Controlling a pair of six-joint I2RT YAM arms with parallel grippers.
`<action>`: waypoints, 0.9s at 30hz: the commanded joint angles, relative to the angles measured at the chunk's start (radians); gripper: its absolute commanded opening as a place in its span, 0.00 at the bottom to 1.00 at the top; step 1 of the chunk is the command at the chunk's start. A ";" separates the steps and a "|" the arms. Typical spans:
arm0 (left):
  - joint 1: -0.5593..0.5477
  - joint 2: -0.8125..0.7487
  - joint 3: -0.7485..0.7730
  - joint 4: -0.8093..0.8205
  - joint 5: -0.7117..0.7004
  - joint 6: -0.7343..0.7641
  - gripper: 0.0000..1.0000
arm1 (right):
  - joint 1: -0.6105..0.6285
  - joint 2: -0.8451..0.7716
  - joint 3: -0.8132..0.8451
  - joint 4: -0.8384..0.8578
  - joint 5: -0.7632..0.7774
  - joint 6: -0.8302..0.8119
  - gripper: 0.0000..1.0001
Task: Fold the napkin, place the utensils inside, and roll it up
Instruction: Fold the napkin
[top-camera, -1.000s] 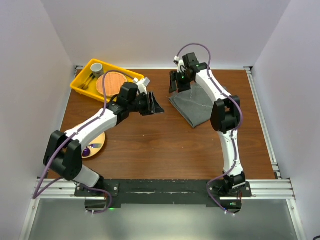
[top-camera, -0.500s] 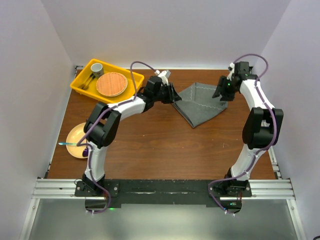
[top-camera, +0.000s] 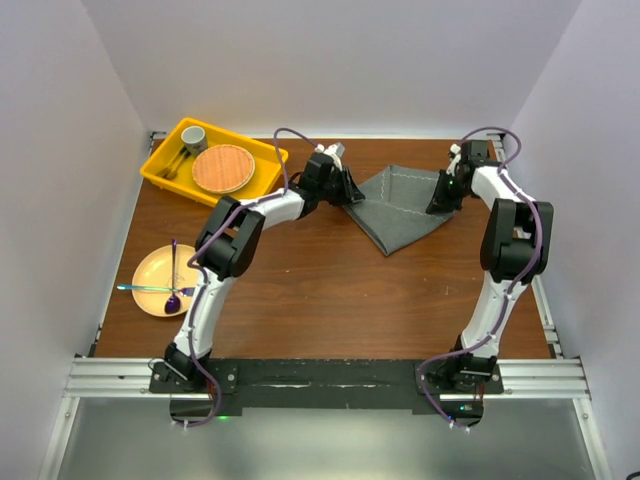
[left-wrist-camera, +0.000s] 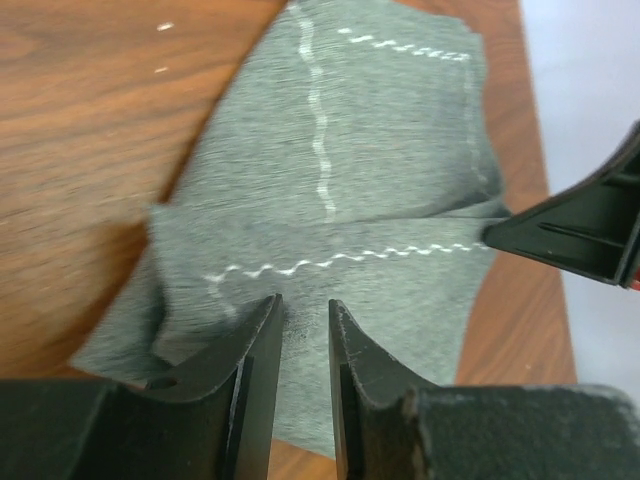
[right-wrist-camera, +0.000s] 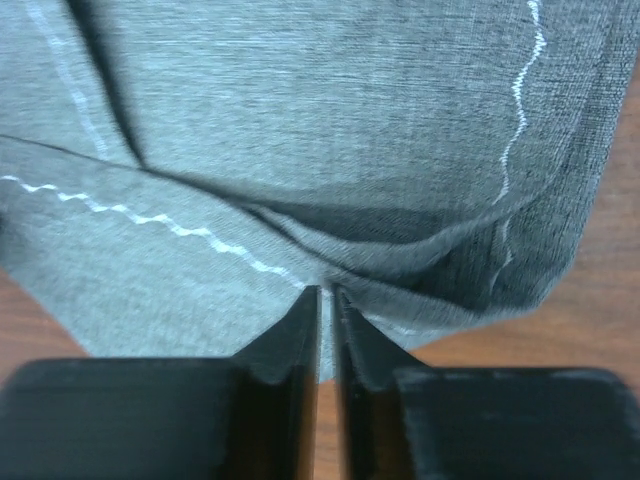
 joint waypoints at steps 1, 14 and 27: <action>0.013 0.019 0.070 -0.081 -0.028 0.058 0.29 | -0.007 0.011 0.094 -0.022 0.015 -0.043 0.07; 0.013 0.011 0.093 -0.135 0.006 0.093 0.30 | 0.006 0.200 0.376 -0.241 0.010 0.109 0.23; 0.013 -0.016 0.140 -0.115 0.078 0.064 0.39 | -0.063 0.068 0.261 -0.317 0.064 0.023 0.20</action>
